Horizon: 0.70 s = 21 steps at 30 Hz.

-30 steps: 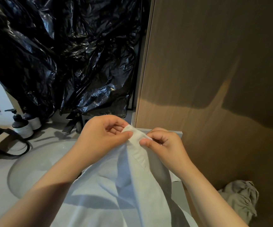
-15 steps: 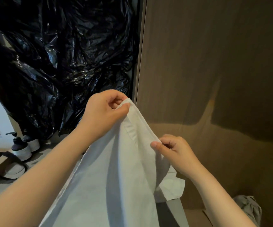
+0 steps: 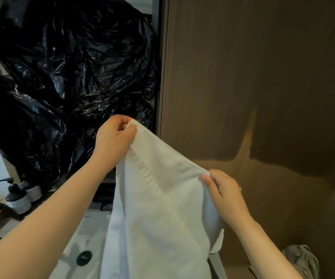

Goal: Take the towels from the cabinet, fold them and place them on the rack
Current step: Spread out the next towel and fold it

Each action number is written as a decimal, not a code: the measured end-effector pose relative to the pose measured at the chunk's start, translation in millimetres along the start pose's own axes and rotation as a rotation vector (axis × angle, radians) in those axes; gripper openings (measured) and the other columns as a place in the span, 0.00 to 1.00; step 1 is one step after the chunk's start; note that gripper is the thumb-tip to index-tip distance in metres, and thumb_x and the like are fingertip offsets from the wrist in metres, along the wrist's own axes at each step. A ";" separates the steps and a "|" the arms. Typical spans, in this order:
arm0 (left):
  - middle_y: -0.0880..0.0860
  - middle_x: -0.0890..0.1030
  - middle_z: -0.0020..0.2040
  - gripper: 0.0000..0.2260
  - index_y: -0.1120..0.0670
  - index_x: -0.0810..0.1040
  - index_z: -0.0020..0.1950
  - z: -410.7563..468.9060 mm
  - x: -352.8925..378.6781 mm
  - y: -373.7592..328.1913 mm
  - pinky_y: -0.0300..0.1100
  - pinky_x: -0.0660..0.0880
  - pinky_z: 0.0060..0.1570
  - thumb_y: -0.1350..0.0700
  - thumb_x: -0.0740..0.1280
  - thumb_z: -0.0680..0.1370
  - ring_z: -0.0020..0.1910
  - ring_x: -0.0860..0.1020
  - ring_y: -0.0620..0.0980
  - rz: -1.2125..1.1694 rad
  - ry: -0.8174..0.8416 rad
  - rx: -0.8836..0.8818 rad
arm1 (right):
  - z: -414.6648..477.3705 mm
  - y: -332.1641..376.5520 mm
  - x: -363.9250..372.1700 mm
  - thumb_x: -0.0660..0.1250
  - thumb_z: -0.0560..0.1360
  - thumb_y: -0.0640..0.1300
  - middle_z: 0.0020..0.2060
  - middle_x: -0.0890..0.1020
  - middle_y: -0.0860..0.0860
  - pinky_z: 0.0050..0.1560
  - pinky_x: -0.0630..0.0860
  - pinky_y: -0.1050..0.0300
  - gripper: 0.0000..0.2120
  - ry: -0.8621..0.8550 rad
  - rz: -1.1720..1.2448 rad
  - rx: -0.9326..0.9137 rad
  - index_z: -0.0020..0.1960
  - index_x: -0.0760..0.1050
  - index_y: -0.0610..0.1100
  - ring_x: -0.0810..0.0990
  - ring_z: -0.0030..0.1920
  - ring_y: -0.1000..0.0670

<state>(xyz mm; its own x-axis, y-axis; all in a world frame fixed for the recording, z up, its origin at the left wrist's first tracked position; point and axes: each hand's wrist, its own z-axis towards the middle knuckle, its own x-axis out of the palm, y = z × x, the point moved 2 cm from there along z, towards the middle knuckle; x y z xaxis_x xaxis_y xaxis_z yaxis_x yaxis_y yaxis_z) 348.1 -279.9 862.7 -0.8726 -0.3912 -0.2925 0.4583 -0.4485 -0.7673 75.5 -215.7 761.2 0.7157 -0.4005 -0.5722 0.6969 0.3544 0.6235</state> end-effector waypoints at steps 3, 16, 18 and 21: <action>0.49 0.81 0.41 0.06 0.47 0.77 0.50 2.3 -5.1 17.3 0.38 0.73 0.34 0.55 0.61 0.77 0.34 0.75 0.42 0.011 -0.015 -0.084 | 11.4 18.2 -15.6 0.59 0.78 0.58 0.31 0.74 0.58 0.35 0.70 0.66 0.16 -0.065 -0.023 -0.130 0.35 0.69 0.53 0.76 0.37 0.54; 0.48 0.73 0.32 0.09 0.47 0.72 0.56 -7.9 6.2 44.1 0.41 0.67 0.30 0.57 0.57 0.79 0.29 0.70 0.41 0.010 -0.001 -0.116 | 26.0 30.4 -18.4 0.62 0.77 0.60 0.36 0.80 0.60 0.42 0.78 0.65 0.13 -0.012 -0.070 -0.180 0.42 0.79 0.53 0.80 0.44 0.58; 0.49 0.71 0.31 0.09 0.44 0.73 0.53 -8.1 3.7 46.2 0.41 0.65 0.28 0.56 0.57 0.78 0.24 0.68 0.40 -0.033 -0.053 -0.082 | 26.9 26.4 -20.2 0.61 0.77 0.62 0.35 0.80 0.61 0.41 0.77 0.67 0.13 0.001 -0.101 -0.177 0.41 0.77 0.56 0.80 0.44 0.59; 0.50 0.73 0.34 0.10 0.42 0.75 0.47 -1.3 1.3 51.8 0.40 0.65 0.29 0.56 0.57 0.80 0.25 0.67 0.39 -0.055 -0.113 -0.072 | 26.1 11.2 -26.1 0.60 0.76 0.67 0.34 0.79 0.59 0.36 0.73 0.62 0.18 0.055 -0.175 -0.169 0.37 0.76 0.56 0.79 0.39 0.57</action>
<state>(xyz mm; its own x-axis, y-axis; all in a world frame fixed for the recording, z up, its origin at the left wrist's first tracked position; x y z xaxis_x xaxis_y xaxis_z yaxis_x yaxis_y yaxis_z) 370.5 -302.6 821.9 -0.8697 -0.4574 -0.1854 0.3931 -0.4148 -0.8206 63.4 -223.4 797.0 0.5813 -0.4234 -0.6949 0.8053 0.4215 0.4169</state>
